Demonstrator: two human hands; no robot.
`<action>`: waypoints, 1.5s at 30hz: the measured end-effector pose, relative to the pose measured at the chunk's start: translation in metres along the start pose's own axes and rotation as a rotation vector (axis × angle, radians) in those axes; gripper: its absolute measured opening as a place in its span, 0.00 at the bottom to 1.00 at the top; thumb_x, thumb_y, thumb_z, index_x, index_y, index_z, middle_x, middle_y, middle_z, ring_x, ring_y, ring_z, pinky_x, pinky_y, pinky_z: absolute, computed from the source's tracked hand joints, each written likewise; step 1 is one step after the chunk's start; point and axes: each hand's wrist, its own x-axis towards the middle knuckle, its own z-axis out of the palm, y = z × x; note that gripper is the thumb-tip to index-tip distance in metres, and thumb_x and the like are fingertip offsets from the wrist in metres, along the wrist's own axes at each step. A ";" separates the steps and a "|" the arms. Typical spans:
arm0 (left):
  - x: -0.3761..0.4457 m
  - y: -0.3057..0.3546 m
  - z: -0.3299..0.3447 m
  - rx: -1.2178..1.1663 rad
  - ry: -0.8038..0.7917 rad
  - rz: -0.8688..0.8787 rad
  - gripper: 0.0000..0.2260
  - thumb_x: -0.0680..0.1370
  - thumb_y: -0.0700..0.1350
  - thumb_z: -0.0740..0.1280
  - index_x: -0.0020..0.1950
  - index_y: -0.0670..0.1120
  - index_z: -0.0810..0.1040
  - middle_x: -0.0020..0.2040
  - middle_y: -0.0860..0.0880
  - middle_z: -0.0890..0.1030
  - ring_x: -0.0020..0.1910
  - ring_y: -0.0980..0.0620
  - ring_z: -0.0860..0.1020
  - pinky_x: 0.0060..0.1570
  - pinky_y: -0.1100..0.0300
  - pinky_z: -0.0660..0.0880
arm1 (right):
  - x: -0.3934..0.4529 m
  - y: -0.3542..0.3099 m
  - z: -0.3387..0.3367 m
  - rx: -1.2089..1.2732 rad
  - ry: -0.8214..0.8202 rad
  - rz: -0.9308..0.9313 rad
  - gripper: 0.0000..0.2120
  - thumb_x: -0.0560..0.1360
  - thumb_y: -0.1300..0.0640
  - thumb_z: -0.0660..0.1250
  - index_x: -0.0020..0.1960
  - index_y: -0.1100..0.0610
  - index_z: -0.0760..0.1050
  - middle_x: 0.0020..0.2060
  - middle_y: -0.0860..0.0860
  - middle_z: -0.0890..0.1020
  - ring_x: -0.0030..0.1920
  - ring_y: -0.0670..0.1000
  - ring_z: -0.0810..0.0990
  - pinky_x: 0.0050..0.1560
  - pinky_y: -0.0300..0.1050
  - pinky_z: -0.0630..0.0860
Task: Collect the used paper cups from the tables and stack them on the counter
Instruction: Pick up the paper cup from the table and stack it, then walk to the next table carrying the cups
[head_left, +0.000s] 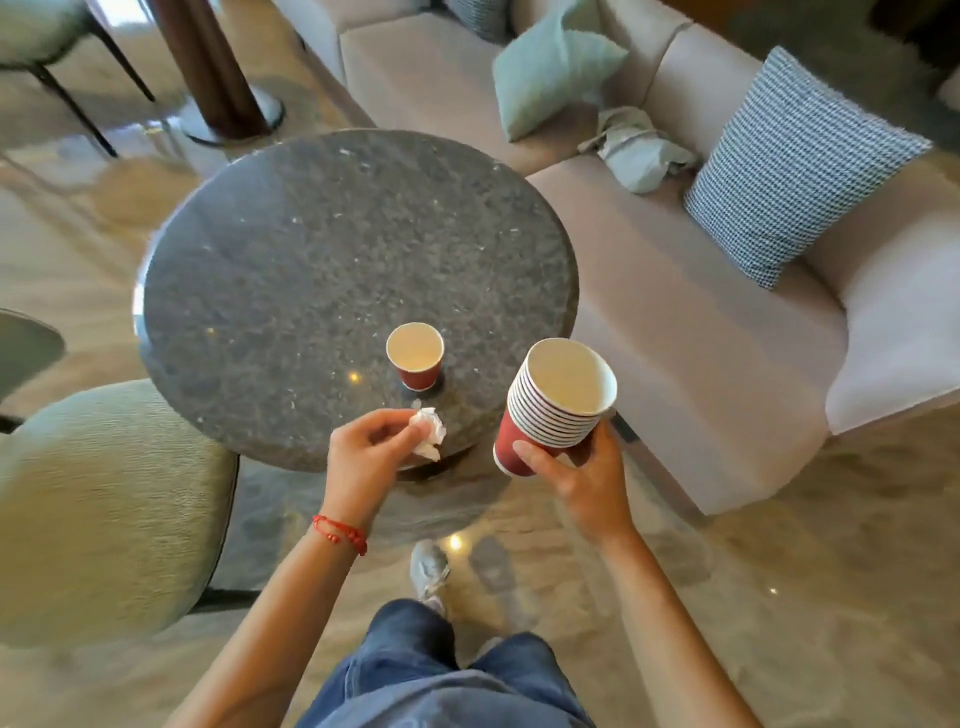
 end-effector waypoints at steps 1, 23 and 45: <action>0.009 0.000 -0.006 -0.009 0.013 -0.002 0.06 0.71 0.41 0.73 0.39 0.51 0.83 0.37 0.49 0.85 0.38 0.51 0.83 0.40 0.59 0.80 | 0.010 -0.002 0.009 -0.002 -0.021 -0.003 0.33 0.59 0.47 0.78 0.62 0.47 0.71 0.53 0.38 0.81 0.56 0.43 0.79 0.53 0.37 0.77; 0.113 -0.017 -0.057 -0.132 0.164 -0.149 0.02 0.73 0.36 0.70 0.42 0.42 0.81 0.31 0.52 0.82 0.30 0.61 0.81 0.29 0.72 0.74 | 0.144 0.032 0.128 -0.166 -0.121 -0.052 0.29 0.63 0.58 0.79 0.59 0.48 0.69 0.53 0.37 0.77 0.54 0.32 0.76 0.49 0.25 0.71; 0.108 -0.040 -0.054 -0.143 0.305 -0.244 0.02 0.71 0.38 0.72 0.39 0.44 0.82 0.33 0.51 0.82 0.32 0.62 0.80 0.31 0.71 0.74 | 0.151 0.090 0.138 -0.291 -0.224 0.129 0.40 0.59 0.54 0.81 0.66 0.58 0.66 0.58 0.52 0.78 0.58 0.47 0.76 0.57 0.36 0.73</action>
